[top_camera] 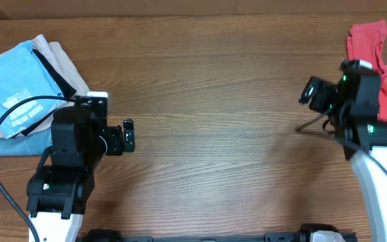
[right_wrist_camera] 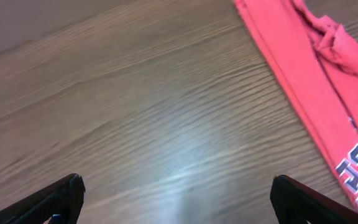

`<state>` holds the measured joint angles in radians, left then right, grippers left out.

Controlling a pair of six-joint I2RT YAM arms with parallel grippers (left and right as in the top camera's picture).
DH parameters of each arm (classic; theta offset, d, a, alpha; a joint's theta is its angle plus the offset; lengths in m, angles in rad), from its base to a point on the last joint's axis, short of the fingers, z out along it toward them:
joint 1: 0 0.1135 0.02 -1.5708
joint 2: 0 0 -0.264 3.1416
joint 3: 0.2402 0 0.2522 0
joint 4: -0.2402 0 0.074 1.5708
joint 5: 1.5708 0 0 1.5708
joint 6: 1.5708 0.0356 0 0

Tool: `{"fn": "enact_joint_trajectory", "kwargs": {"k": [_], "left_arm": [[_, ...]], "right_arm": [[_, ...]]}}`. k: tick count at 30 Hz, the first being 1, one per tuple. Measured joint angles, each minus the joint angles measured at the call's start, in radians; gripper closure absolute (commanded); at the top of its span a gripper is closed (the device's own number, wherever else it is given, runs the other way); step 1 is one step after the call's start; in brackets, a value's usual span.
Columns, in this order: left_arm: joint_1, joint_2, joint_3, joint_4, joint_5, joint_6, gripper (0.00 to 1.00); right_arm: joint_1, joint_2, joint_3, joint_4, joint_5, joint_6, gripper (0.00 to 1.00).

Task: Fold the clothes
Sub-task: 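Reach the right gripper to the red t-shirt and grasp it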

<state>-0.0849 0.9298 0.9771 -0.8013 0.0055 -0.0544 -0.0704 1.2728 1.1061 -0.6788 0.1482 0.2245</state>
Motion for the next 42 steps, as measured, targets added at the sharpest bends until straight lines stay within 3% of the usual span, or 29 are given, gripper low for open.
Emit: {"fn": "enact_joint_trajectory", "kwargs": {"k": [15, 22, 31, 37, 42], "left_arm": [[0.0, 0.007, 0.0, 0.023, 0.014, 0.0, 0.0], [0.0, 0.008, 0.0, 0.027, 0.014, 0.0, 0.0], [0.0, 0.043, 0.001, 0.032, 0.017, 0.0, 0.0], [0.0, 0.076, 0.001, 0.039, 0.017, 0.0, 0.0], [0.0, 0.097, 0.001, 0.045, 0.017, 0.0, 0.0]], "right_arm": [[-0.486, 0.224, 0.035, 0.429, -0.013, -0.001, 0.0], [-0.608, 0.432, 0.038, 0.537, -0.066, -0.047, 0.0], [-0.656, 0.67, 0.038, 0.653, -0.111, -0.125, 0.04], [-0.668, 0.738, 0.038, 0.686, -0.137, -0.138, 0.14], [-0.668, 0.756, 0.038, 0.694, -0.144, -0.151, 0.37]]}}
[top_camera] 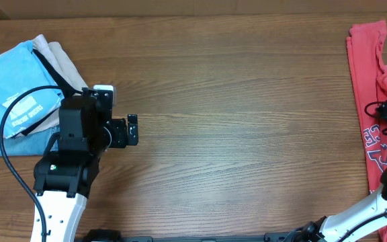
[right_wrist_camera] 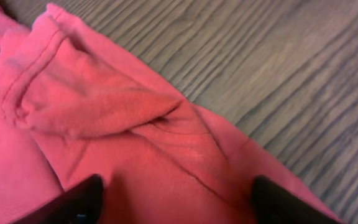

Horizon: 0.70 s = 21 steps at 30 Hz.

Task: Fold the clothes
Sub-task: 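Reach the right gripper to the red t-shirt and grasp it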

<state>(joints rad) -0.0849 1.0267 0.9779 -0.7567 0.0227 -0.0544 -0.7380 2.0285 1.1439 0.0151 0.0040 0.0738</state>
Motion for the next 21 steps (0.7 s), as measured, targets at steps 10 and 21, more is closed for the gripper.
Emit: {"fn": "enact_joint_trajectory", "kwargs": {"k": [10, 21], "left_arm": [[0.0, 0.013, 0.0, 0.006, 0.0, 0.0, 0.0], [0.0, 0.013, 0.0, 0.01, 0.0, 0.0, 0.0]], "right_arm": [[-0.002, 0.002, 0.001, 0.002, 0.002, 0.005, 0.96], [0.005, -0.03, 0.001, -0.001, 0.0, 0.004, 0.96]]}}
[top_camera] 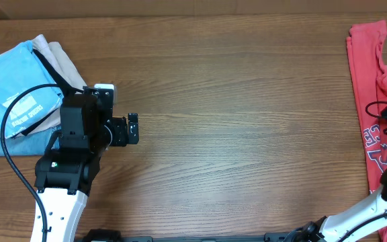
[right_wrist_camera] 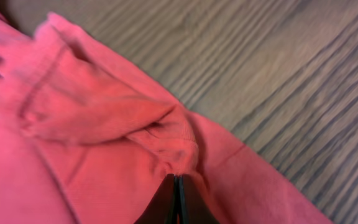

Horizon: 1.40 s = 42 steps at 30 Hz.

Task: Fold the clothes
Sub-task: 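Reach the right gripper to the red t-shirt and grasp it, then drag the red t-shirt with the right gripper to table center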

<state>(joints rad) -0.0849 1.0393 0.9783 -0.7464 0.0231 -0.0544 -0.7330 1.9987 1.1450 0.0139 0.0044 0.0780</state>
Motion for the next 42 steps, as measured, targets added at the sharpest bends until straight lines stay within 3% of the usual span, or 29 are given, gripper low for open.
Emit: {"fn": "enact_joint_trajectory", "kwargs": {"k": [5, 9, 15, 19, 20, 22, 27, 30, 34, 42], "left_arm": [[0.0, 0.0, 0.0, 0.008, 0.0, 0.0, 0.0], [0.0, 0.0, 0.0, 0.02, 0.0, 0.0, 0.0], [0.0, 0.0, 0.001, 0.021, 0.0, 0.0, 0.0], [0.0, 0.0, 0.002, 0.021, 0.0, 0.0, 0.0], [0.0, 0.0, 0.002, 0.021, 0.0, 0.0, 0.0], [0.0, 0.0, 0.002, 0.021, 0.0, 0.0, 0.0], [0.0, 0.0, 0.003, 0.021, 0.0, 0.0, 0.0], [0.0, 0.0, 0.003, 0.021, 0.004, 0.0, 0.0], [0.0, 0.001, 0.004, 0.021, 0.044, 0.0, 0.0], [-0.085, 0.06, 0.006, 0.092, 0.12, -0.003, 0.0]], "right_arm": [[0.049, -0.12, 0.0, -0.055, -0.02, 0.0, 0.96], [0.168, -0.229, 0.0, -0.137, -0.066, 0.0, 0.96], [0.482, -0.272, 0.002, -0.23, -0.123, 0.028, 0.96], [0.76, -0.272, 0.001, -0.172, -0.117, 0.089, 0.96], [0.827, -0.272, 0.001, -0.132, -0.104, 0.109, 0.95], [0.954, -0.272, 0.001, -0.039, -0.064, 0.151, 0.76], [1.172, -0.278, 0.002, 0.09, 0.055, 0.165, 0.62], [1.204, -0.284, 0.004, 0.006, 0.157, 0.146, 0.59], [1.157, -0.292, 0.005, -0.203, 0.311, 0.14, 0.28], [0.901, -0.395, 0.005, -0.531, 0.368, 0.203, 0.19]]}}
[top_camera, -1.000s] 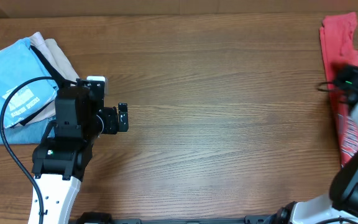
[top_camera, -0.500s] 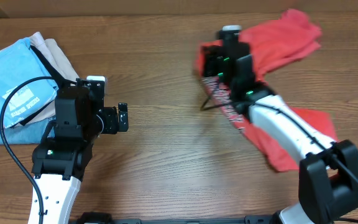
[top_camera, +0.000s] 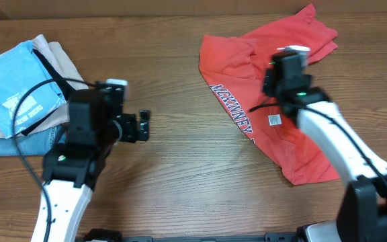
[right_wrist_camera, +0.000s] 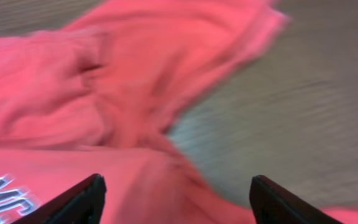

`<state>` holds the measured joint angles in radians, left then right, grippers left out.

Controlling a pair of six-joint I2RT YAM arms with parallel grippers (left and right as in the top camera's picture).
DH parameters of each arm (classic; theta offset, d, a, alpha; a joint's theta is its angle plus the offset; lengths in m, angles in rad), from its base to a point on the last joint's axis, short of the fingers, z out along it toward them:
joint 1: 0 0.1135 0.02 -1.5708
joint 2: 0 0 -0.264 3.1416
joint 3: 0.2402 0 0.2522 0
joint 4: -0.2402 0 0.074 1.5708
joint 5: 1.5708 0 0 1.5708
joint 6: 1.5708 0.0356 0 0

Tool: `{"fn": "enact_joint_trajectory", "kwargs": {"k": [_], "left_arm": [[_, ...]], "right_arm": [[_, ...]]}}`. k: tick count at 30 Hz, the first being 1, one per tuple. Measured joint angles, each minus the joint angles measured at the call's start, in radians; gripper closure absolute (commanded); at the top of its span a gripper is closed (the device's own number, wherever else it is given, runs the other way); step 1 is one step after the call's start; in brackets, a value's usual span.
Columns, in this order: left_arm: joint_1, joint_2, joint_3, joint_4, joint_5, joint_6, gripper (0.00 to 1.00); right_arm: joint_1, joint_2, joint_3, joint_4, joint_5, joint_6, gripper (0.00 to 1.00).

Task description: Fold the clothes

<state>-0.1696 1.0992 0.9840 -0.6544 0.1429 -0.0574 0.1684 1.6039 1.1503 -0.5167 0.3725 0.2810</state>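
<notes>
A red T-shirt (top_camera: 274,101) with white lettering lies crumpled and partly spread at the centre-right of the table; in the right wrist view the red T-shirt (right_wrist_camera: 104,93) is blurred. My right gripper (top_camera: 272,79) hovers over its middle. In its own view the right gripper (right_wrist_camera: 182,211) is open, with only cloth and table between its fingers (right_wrist_camera: 79,200). My left gripper (top_camera: 143,126) is open over bare wood left of the shirt, holding nothing.
At the far left edge sits a stack of folded clothes (top_camera: 19,87), light blue on top, with beige and denim beneath. A black cable runs across it. Bare wooden table (top_camera: 180,175) lies between the stack and the shirt.
The right gripper was shut on a fold of the shirt at the table's right edge. Now it is open, and the shirt lies further left, towards the middle. The left arm has shifted slightly right.
The right gripper first stood open over bare wood beside the shirt at the right edge. Then it was open around a fold of the shirt, then shut on that fold. Now the shirt lies centre-right, let go.
</notes>
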Motion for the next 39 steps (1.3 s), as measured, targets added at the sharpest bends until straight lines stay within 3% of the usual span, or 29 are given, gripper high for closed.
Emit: {"fn": "enact_joint_trajectory", "kwargs": {"k": [2, 8, 15, 24, 32, 35, 39], "left_arm": [[-0.059, 0.043, 0.001, 0.039, 0.004, -0.005, 0.0], [-0.221, 0.233, 0.005, 0.133, 0.011, -0.055, 0.0], [-0.236, 0.351, 0.005, 0.119, 0.011, -0.128, 0.0], [-0.236, 0.352, 0.005, 0.104, 0.011, -0.147, 0.0], [-0.236, 0.352, 0.005, 0.104, 0.011, -0.147, 0.0], [-0.236, 0.352, 0.005, 0.104, 0.011, -0.147, 0.0], [-0.236, 0.352, 0.005, 0.104, 0.011, -0.147, 0.0]], "right_arm": [[-0.066, -0.028, 0.0, -0.061, -0.057, 0.011, 0.13], [-0.214, -0.038, 0.0, -0.13, -0.379, -0.051, 0.12], [-0.219, 0.003, -0.014, -0.086, -0.534, -0.109, 0.12], [-0.213, 0.241, -0.028, 0.078, -0.592, -0.116, 0.14], [-0.212, 0.273, -0.033, 0.168, -0.646, -0.117, 0.38], [-0.212, 0.273, -0.033, 0.169, -0.653, -0.116, 0.51], [-0.212, 0.273, -0.033, 0.165, -0.663, -0.12, 0.74]]}}
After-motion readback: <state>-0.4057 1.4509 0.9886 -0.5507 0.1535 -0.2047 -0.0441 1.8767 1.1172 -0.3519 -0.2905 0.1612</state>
